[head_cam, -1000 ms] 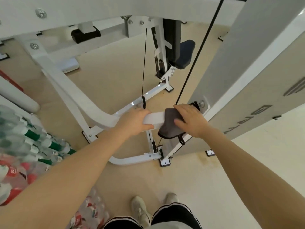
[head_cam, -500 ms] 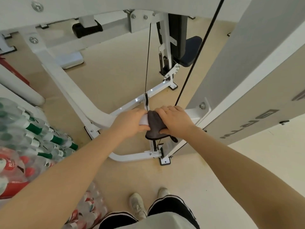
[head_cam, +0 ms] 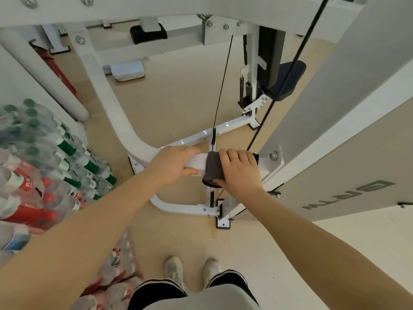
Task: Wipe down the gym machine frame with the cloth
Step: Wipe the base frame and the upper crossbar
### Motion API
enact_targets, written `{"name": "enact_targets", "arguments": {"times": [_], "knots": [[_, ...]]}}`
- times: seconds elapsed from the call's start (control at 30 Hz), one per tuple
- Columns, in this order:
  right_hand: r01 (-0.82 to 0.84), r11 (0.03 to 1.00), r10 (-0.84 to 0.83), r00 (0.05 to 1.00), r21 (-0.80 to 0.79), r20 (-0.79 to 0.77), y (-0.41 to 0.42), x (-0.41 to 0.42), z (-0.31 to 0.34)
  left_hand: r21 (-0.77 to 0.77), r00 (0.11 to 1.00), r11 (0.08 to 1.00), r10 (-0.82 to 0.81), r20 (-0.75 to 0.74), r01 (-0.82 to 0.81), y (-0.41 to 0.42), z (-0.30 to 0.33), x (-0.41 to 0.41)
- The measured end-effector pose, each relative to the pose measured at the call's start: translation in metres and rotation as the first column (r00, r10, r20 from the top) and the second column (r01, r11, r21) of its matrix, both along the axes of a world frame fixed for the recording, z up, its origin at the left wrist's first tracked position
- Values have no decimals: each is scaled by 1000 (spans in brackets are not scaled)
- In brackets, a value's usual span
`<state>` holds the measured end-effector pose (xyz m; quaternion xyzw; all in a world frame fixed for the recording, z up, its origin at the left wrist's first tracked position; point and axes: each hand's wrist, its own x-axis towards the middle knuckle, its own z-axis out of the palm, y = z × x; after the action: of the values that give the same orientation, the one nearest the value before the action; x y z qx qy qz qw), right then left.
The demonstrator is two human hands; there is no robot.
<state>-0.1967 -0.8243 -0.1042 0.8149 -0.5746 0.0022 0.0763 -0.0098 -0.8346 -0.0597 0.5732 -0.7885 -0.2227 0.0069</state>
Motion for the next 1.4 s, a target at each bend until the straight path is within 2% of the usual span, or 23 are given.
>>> {"name": "enact_targets", "arguments": {"times": [0.07, 0.13, 0.2, 0.3, 0.4, 0.5, 0.63, 0.8, 0.87, 0.93, 1.0, 1.07, 1.2, 1.3, 1.4], "knots": [[-34, 998, 33, 999, -54, -11, 1, -16, -2, -30, 999, 999, 25, 20, -24, 3, -3, 0], [-4, 996, 3, 1000, -85, -8, 4, -30, -4, -87, 993, 995, 52, 103, -43, 7, -7, -1], [41, 993, -43, 999, -107, -16, 5, -32, -7, -121, 990, 990, 92, 111, -78, 12, -10, -3], [63, 994, -65, 998, -84, -17, 12, -12, -7, -125, 990, 984, 135, 43, -129, 16, -11, -7], [-28, 999, 29, 999, -24, 30, 18, 19, -8, -122, 979, 973, 188, -78, -197, 20, -10, -9], [-96, 995, 95, 989, 1, 110, 17, 33, -5, -100, 990, 986, 125, -65, -132, 21, -11, -3], [-168, 985, 170, 974, -25, 149, 11, 5, -4, -72, 994, 991, 109, -29, -110, 19, -5, 12], [-61, 995, 66, 996, -81, 58, 15, -23, -9, -69, 998, 998, -5, 58, 9, 6, -2, 26], [6, 998, -4, 1000, -70, 28, 18, -8, -8, -51, 996, 997, -47, 75, 51, -1, -2, 33], [7, 998, -5, 999, -58, 32, 16, 19, -6, -41, 990, 994, -99, 102, 103, -8, -1, 42], [-38, 999, 39, 997, -20, 68, 10, 48, 1, -55, 976, 986, -149, 157, 159, -14, 2, 54], [-116, 987, 107, 991, 114, 85, -3, 72, 15, -66, 960, 976, -187, 210, 205, -20, 4, 67], [-277, 907, 245, 960, 317, 139, -28, 83, 27, -36, 919, 963, -244, 309, 268, -32, 5, 96], [-259, 913, 224, 964, 314, 142, -27, 53, 23, -25, 911, 960, -256, 323, 279, -41, 1, 119], [-208, 954, 203, 978, 217, 45, -20, 32, 16, -52, 912, 954, -265, 314, 295, -49, -1, 137]]}}
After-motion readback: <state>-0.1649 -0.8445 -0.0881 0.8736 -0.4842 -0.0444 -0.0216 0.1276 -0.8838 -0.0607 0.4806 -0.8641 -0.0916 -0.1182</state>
